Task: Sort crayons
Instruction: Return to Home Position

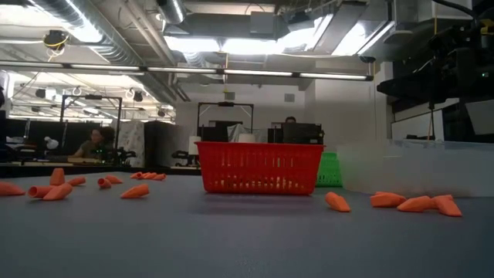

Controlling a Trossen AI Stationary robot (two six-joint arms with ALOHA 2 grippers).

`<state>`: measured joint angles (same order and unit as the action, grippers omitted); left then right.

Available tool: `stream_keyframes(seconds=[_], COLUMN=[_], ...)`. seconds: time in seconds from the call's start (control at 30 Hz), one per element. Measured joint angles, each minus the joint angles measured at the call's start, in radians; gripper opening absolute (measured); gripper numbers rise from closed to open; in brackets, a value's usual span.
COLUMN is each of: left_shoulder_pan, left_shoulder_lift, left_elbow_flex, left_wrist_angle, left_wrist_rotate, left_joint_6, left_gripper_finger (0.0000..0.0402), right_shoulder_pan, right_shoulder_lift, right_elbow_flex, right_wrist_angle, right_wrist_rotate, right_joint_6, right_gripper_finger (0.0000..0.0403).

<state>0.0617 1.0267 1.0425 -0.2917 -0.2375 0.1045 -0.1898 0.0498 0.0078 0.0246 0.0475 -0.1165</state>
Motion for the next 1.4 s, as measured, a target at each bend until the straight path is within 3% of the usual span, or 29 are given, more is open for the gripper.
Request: stream_keyframes(seconds=[0.43,0.73,1.03,1.4], left_shoulder_pan=[-0.039,-0.039,-0.039,-0.039], left_shoulder_lift=[-0.513,-0.806,-0.95,-0.998], left_elbow_flex=[-0.521,-0.741,-0.865,-1.004], left_wrist_angle=[0.213,0.241,0.244,0.32], left_wrist_rotate=[0.0,-0.001,-0.001,-0.001], left_joint_6=[-0.048,-0.097,-0.121,-0.12], left_gripper_finger=[0.0002,0.0001,0.0001,0.0001], right_shoulder_pan=[0.0,0.0,0.0,0.0], right_shoulder_lift=[0.0,0.0,0.0,0.0], right_elbow_flex=[0.0,0.0,0.0,0.0], right_wrist_angle=[0.0,0.0,0.0,0.0], right_wrist_rotate=[-0.006,-0.006,-0.006,-0.006], right_joint_6=[0.0,0.0,0.0,0.0], right_gripper_finger=[0.0113,0.0113,0.0113,0.0113])
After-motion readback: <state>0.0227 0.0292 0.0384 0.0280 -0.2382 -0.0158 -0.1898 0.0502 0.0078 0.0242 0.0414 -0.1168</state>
